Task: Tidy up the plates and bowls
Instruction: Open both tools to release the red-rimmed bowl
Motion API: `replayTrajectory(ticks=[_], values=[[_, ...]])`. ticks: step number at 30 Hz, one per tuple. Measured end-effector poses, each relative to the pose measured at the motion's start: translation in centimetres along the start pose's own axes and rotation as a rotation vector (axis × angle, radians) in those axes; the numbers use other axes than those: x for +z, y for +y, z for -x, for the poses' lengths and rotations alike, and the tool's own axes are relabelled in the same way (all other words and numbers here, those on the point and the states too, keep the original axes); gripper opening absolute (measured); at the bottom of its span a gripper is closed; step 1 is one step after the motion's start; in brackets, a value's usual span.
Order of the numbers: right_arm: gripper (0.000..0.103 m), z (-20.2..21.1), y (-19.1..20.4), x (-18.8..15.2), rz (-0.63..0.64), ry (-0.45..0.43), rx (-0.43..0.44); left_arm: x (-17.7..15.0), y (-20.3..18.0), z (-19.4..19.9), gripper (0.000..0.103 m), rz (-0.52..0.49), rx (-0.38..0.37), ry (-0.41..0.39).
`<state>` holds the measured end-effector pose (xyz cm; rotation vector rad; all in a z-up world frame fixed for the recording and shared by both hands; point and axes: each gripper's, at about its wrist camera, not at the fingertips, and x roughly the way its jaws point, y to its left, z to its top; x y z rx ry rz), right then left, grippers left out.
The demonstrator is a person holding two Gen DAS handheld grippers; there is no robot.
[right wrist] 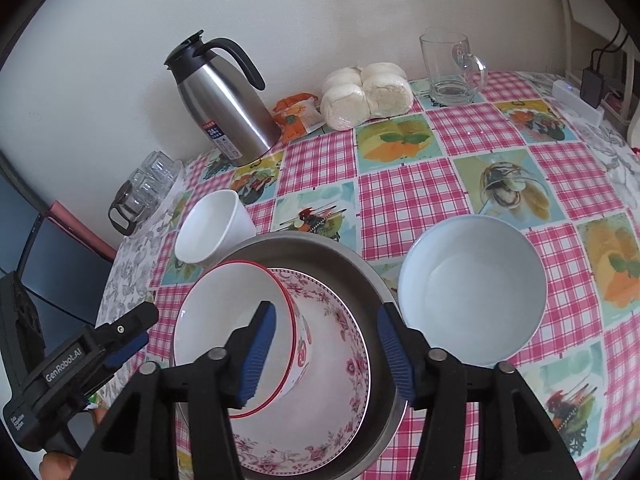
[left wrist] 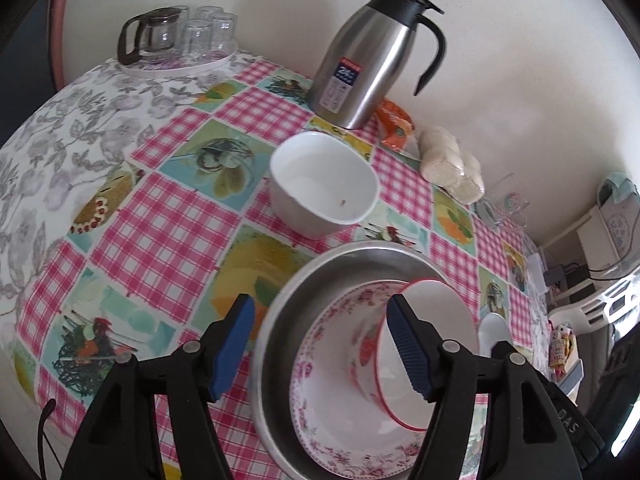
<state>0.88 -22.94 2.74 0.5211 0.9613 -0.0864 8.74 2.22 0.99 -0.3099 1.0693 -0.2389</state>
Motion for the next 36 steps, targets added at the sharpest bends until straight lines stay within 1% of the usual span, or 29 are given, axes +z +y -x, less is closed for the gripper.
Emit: replayTrajectory(ticks=[2, 5, 9, 11, 15, 16, 17, 19, 24, 28, 33, 36], values=[[0.069, 0.0, 0.1, 0.0, 0.008, -0.001, -0.004, 0.0, 0.4, -0.2, 0.081, 0.012, 0.028, 0.004], [0.076, -0.3, 0.1, -0.1, 0.014, 0.005, -0.014, 0.0, 1.0, -0.5, 0.083, 0.032, 0.058, 0.005], [0.079, -0.8, 0.0, -0.3, 0.023, 0.017, -0.033, 0.0, 1.3, -0.6, 0.088, 0.04, 0.089, -0.002], [0.083, -0.9, -0.1, -0.3, 0.026, 0.019, -0.036, 0.0, 1.3, -0.6, 0.09, 0.039, 0.102, -0.01], [0.087, -0.9, 0.2, -0.4, 0.042, 0.012, -0.033, 0.0, 1.5, -0.5, 0.096, 0.043, 0.126, -0.031], [0.09, -0.9, 0.2, -0.4, 0.045, 0.011, -0.033, 0.0, 1.5, -0.5, 0.096, 0.043, 0.131, -0.035], [0.095, -0.9, 0.3, -0.4, 0.048, 0.011, -0.034, 0.0, 1.5, -0.5, 0.096, 0.045, 0.135, -0.037], [0.101, -1.0, 0.3, -0.4, 0.053, 0.009, -0.036, -0.1, 1.5, -0.6, 0.097, 0.045, 0.143, -0.041], [0.103, -1.0, 0.3, -0.4, 0.055, 0.005, -0.035, -0.1, 1.4, -0.5, 0.099, 0.031, 0.177, -0.064], [0.103, -0.9, 0.4, -0.5, 0.062, -0.008, -0.041, 0.0, 1.4, -0.2, 0.099, 0.024, 0.182, -0.097], [0.103, -0.1, 0.6, -0.4, 0.058, -0.06, -0.037, 0.3, 1.3, 0.2, 0.099, 0.0, 0.186, -0.136], [0.103, 0.5, 0.7, -0.3, 0.042, -0.093, -0.003, 0.6, 1.4, 0.6, 0.099, -0.004, 0.182, -0.17]])
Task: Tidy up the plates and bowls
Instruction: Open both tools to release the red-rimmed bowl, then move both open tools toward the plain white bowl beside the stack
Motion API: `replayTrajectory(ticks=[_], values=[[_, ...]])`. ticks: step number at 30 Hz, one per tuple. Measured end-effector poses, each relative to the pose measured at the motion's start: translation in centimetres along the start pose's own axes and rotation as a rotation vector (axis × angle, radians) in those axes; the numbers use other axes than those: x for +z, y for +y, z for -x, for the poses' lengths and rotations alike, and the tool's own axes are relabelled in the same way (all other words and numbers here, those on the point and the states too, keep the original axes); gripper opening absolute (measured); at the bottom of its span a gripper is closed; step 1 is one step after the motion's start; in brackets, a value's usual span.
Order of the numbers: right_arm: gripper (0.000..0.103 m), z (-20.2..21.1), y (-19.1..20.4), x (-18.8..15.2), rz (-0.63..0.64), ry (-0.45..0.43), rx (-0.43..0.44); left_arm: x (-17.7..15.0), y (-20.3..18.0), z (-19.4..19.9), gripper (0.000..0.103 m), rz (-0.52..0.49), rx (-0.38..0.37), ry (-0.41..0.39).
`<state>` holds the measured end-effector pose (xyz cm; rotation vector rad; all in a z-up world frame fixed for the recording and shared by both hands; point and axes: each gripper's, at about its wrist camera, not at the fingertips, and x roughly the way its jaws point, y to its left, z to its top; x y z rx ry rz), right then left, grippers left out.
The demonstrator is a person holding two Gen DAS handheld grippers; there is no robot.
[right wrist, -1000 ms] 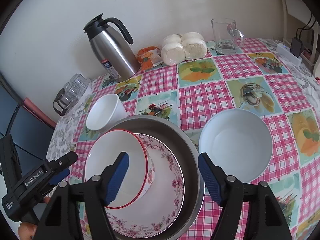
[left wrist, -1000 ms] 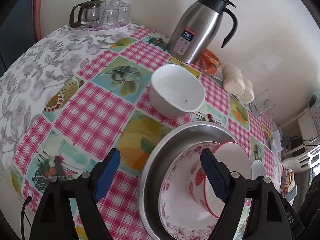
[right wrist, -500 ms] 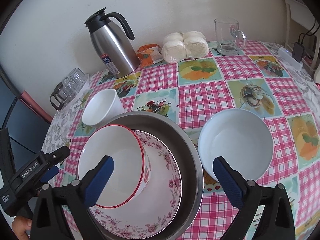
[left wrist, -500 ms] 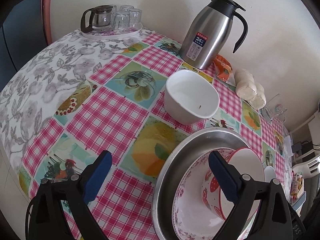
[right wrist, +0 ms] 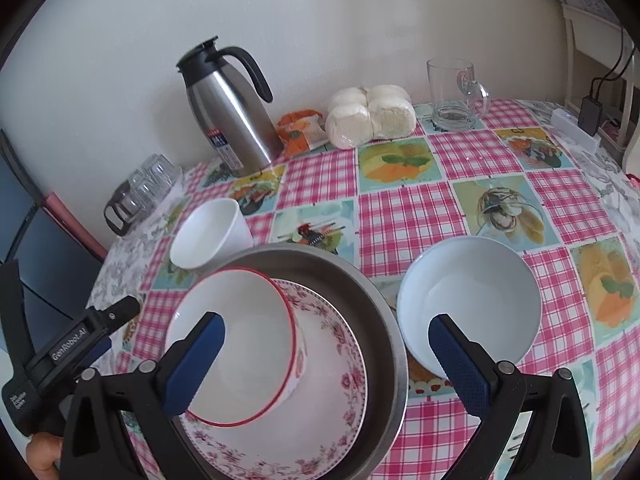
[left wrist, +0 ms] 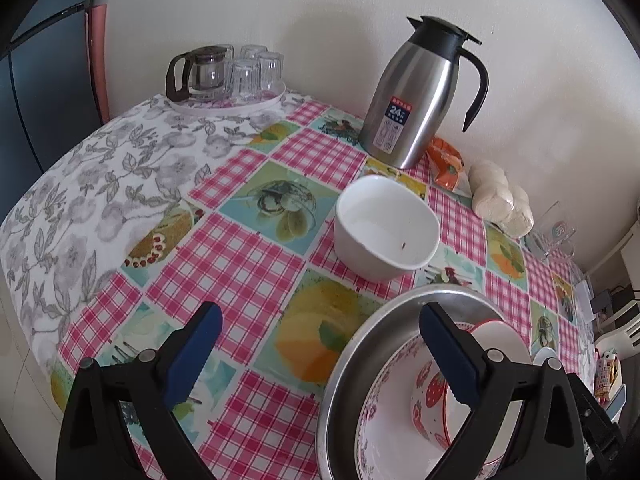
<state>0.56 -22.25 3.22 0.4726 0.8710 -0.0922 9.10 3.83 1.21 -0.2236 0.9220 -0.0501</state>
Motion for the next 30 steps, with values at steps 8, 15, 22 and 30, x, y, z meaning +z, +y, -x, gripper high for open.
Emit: replayTrajectory(ticks=[8, 15, 22, 30], values=[[0.103, 0.8, 2.2, 0.5, 0.043, -0.044, -0.03, 1.6, 1.0, 0.4, 0.099, -0.015, 0.0, -0.056], [0.103, -0.2, 4.9, 0.3, 0.136, -0.02, -0.065, 2.9, 1.9, -0.3, 0.099, 0.005, -0.074, -0.061], [0.103, -1.5, 8.3, 0.8, 0.195, 0.0, -0.081, 3.9, 2.7, -0.8, 0.099, 0.004, -0.105, -0.081], [0.103, -3.2, 11.3, 2.1, 0.206, 0.063, -0.043, 4.8, 5.6, -3.3, 0.099, 0.119, -0.151, -0.015]])
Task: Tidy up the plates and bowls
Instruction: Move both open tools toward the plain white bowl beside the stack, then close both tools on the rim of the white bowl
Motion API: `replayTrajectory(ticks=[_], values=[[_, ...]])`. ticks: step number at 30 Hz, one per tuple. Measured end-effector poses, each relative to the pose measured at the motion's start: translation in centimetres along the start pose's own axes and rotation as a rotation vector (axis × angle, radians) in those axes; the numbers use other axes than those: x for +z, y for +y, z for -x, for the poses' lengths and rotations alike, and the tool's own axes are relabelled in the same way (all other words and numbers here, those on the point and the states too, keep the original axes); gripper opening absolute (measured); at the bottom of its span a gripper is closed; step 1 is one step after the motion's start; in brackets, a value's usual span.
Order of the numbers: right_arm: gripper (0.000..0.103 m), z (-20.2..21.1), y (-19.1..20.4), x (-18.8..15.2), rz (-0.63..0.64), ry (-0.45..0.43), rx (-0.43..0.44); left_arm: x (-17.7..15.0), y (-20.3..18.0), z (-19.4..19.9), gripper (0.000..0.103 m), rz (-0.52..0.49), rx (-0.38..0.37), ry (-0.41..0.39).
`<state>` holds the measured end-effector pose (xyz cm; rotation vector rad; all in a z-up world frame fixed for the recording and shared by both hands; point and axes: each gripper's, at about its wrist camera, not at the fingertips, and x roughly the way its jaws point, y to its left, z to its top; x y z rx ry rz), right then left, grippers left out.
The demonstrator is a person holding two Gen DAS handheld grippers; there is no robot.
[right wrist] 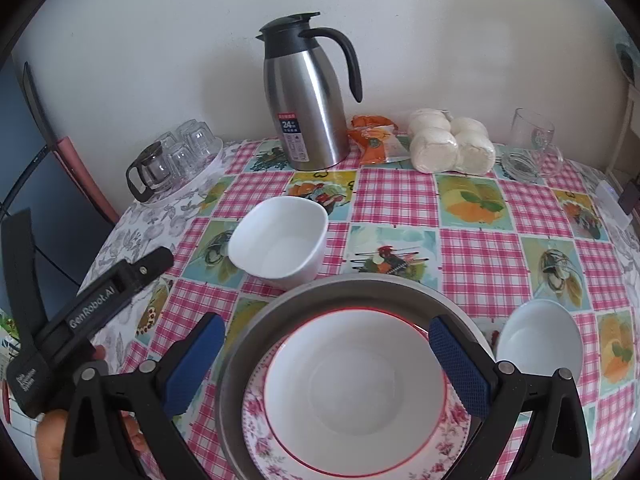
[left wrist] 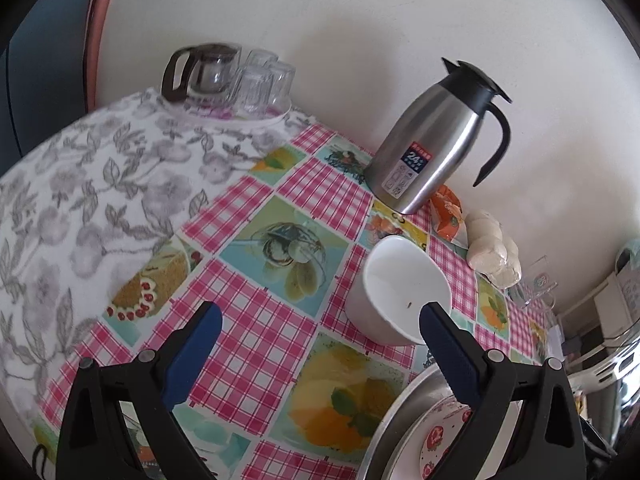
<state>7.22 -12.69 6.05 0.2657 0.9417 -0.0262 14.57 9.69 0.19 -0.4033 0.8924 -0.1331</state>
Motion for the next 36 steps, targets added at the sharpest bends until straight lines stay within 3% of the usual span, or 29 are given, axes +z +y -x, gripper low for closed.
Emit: replayTrajectory(ticks=[9, 19, 24, 30, 36], values=[[0.102, -2.6, 0.6, 3.0, -0.083, 0.055, 0.001, 0.3, 0.8, -2.0, 0.099, 0.056, -0.062, 0.045], [0.082, -6.7, 0.5, 5.3, -0.163, 0.156, -0.054, 0.6, 0.5, -5.2, 0.097, 0.086, -0.134, 0.103], [0.075, -8.7, 0.6, 5.8, -0.17, 0.192, -0.091, 0.8, 0.5, -6.6, 0.083, 0.097, -0.16, 0.123], [0.055, -11.3, 0.2, 6.1, -0.203, 0.252, -0.09, 1.4, 0.5, -8.4, 0.066, 0.108, -0.179, 0.141], [0.039, -13.8, 0.1, 6.1, -0.214, 0.305, -0.104, 1.8, 0.3, -9.6, 0.057, 0.101, -0.192, 0.151]])
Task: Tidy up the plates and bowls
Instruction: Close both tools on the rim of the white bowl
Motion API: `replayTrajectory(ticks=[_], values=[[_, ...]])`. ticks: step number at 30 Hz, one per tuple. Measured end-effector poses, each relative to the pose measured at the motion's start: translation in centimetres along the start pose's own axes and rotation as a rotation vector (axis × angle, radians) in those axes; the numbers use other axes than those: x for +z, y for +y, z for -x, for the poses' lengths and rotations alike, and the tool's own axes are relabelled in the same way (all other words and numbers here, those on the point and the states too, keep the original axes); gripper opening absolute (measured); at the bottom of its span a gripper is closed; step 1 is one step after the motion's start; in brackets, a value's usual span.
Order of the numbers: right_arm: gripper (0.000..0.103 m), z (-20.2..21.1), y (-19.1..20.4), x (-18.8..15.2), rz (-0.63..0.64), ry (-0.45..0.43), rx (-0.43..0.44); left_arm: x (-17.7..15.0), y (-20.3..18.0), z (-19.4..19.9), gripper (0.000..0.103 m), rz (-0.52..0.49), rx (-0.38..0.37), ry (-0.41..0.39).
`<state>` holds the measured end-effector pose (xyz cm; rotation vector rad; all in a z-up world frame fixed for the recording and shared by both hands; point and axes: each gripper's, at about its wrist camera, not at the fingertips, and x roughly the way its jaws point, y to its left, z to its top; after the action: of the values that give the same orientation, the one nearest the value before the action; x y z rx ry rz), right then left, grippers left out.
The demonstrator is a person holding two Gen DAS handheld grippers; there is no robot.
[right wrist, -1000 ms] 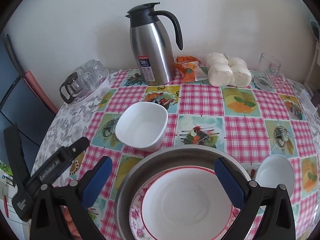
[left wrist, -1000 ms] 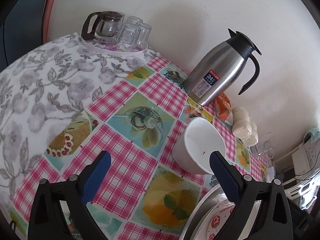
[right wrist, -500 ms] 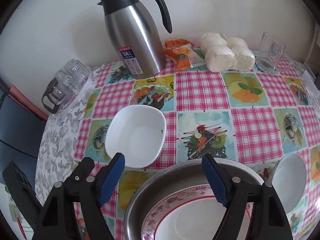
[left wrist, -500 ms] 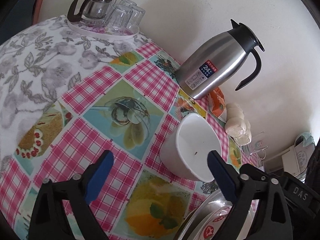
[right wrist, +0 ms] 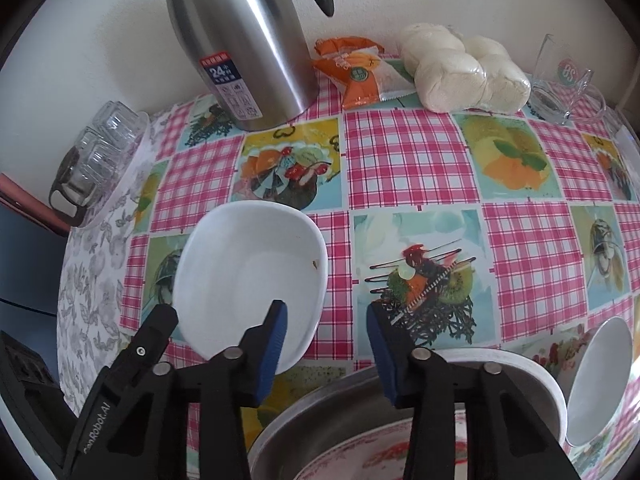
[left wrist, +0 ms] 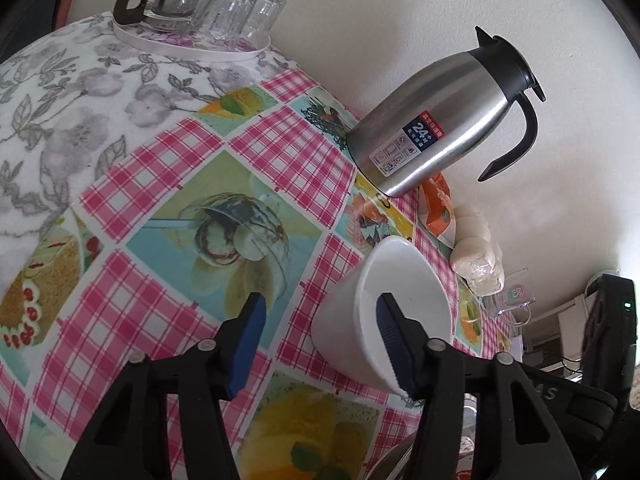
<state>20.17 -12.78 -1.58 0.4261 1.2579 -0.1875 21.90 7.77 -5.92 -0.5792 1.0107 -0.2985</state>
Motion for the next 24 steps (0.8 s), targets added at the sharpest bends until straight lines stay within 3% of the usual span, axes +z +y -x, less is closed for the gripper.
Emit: replayTrajectory(ticks=[8, 14, 24], values=[[0.022, -2.1, 0.1, 0.6, -0.023, 0.054, 0.014, 0.0, -1.2, -1.9, 0.032, -0.063, 0.004, 0.033], [0.012, -3.5, 0.4, 0.9, -0.044, 0.103, 0.03, -0.1, -1.1, -2.9, 0.031, -0.075, 0.003, 0.047], [0.012, -3.7, 1.6, 0.9, -0.002, 0.121, 0.04, 0.1, -1.1, -2.5, 0.026, -0.107, -0.005, 0.066]])
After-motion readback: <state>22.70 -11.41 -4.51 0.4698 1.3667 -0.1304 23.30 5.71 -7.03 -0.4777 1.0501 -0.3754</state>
